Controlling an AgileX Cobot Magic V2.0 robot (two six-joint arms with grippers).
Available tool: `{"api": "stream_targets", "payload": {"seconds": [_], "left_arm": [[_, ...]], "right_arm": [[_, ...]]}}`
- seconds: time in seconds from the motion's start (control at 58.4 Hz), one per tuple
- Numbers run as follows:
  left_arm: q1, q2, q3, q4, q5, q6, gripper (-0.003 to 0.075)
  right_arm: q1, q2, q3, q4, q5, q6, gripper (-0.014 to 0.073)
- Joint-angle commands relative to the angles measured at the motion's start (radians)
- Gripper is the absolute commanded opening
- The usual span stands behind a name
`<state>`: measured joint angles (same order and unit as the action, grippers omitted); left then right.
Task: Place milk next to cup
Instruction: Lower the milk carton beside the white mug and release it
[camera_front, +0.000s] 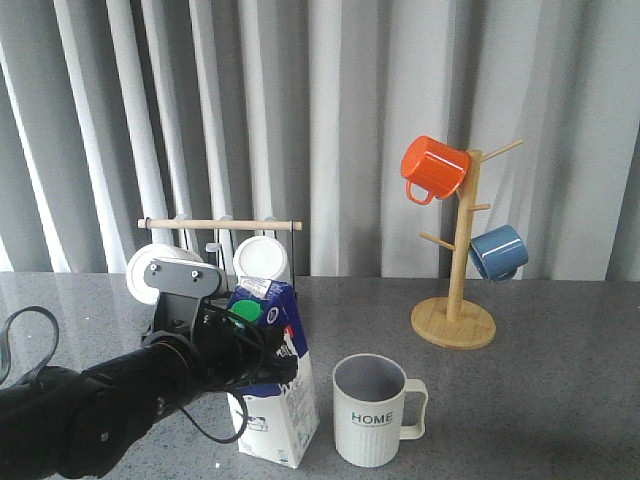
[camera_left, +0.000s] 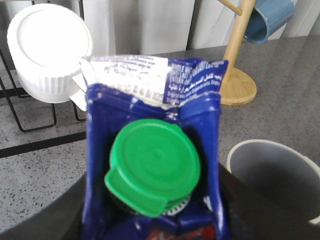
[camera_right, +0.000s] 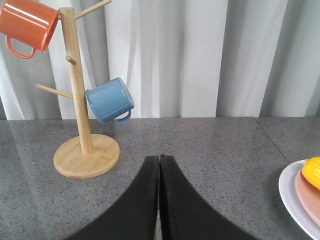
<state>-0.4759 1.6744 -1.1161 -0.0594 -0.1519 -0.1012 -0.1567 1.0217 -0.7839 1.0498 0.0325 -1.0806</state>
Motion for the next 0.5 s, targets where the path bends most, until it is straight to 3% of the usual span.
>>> {"api": "stream_targets", "payload": {"seconds": [0.0, 0.12, 0.274, 0.479], "left_arm": [[0.0, -0.033, -0.022, -0.009, -0.096, -0.089, 0.0326], [0.0, -0.033, -0.022, -0.007, -0.116, -0.185, 0.0479], [-0.001, -0.033, -0.022, -0.005, -0.1, -0.169, 0.0645], [-0.001, -0.034, -0.022, -0.005, -0.109, -0.146, 0.0686]], "right_arm": [[-0.008, -0.019, -0.031, 0.0, -0.033, -0.004, -0.0009], [-0.008, -0.019, -0.031, 0.0, -0.033, -0.004, -0.0009], [-0.008, -0.019, -0.031, 0.0, -0.033, -0.004, -0.0009], [-0.008, -0.019, -0.031, 0.0, -0.033, -0.004, -0.0009]]}}
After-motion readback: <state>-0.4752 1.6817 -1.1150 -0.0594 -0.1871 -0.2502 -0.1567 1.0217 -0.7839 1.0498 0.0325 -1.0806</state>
